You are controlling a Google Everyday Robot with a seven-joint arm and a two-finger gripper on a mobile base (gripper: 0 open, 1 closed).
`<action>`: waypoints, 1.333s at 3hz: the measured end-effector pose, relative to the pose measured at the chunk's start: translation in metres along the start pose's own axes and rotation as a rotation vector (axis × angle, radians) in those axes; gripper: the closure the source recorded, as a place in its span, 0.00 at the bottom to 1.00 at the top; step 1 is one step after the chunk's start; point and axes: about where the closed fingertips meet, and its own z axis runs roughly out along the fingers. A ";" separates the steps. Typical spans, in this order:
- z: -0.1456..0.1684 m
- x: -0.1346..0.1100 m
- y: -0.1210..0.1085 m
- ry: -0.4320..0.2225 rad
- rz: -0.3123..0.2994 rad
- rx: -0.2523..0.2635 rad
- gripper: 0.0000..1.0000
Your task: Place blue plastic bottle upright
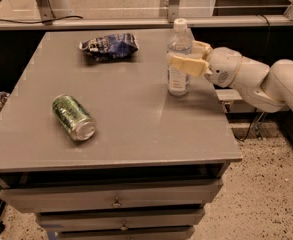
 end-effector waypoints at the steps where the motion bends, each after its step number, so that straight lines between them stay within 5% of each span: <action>1: -0.006 0.010 -0.001 0.004 0.026 0.006 0.82; 4: -0.005 0.005 -0.001 0.004 0.026 0.006 0.12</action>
Offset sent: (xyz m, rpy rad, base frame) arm -0.0017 -0.0214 -0.0386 0.0141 0.0862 -0.0229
